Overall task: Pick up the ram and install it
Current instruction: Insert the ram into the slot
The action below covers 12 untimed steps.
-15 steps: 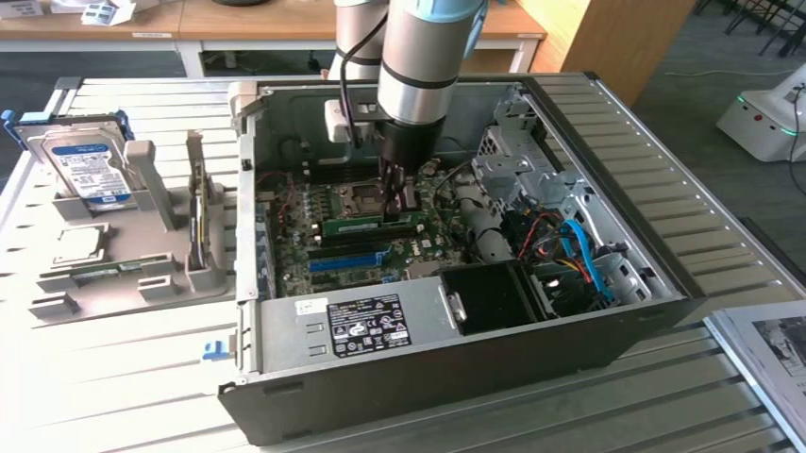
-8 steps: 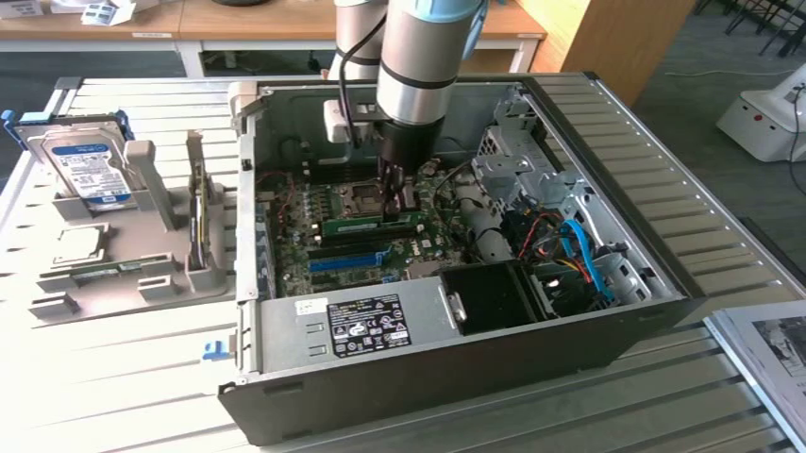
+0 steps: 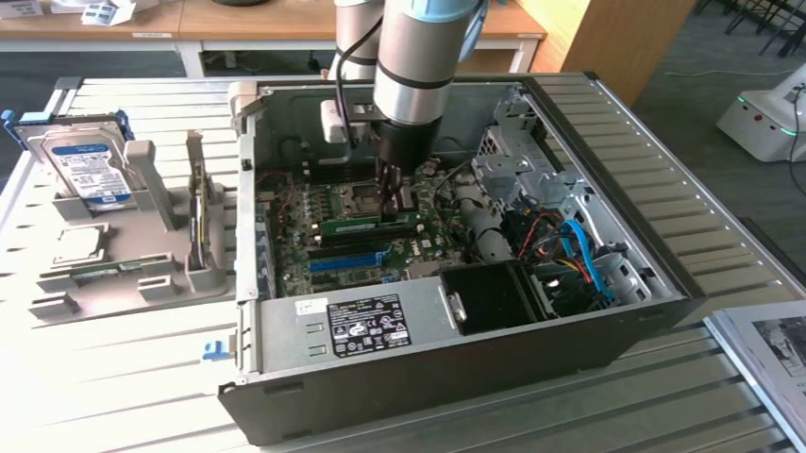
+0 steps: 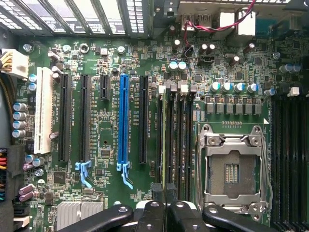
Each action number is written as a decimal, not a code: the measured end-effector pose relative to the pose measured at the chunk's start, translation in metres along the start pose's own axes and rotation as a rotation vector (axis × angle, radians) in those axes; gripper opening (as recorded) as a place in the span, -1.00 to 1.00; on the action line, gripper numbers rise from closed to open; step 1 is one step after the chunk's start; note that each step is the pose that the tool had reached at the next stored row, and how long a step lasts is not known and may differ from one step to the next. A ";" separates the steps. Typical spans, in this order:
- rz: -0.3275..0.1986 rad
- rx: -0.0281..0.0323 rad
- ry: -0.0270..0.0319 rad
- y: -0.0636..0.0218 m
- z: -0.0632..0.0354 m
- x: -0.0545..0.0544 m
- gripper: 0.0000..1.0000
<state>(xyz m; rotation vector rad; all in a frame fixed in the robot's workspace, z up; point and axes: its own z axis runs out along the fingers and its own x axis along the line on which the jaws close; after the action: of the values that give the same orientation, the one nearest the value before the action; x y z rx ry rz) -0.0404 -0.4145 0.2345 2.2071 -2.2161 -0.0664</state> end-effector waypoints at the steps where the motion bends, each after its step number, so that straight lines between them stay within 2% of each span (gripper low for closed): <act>1: 0.000 0.0002 0.0000 0.0004 0.0000 0.000 -0.77; 12: 0.000 0.0006 -0.0001 0.0009 0.0000 0.000 -0.77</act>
<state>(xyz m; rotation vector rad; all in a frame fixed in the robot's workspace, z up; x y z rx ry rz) -0.0413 -0.4145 0.2344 2.2073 -2.2166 -0.0659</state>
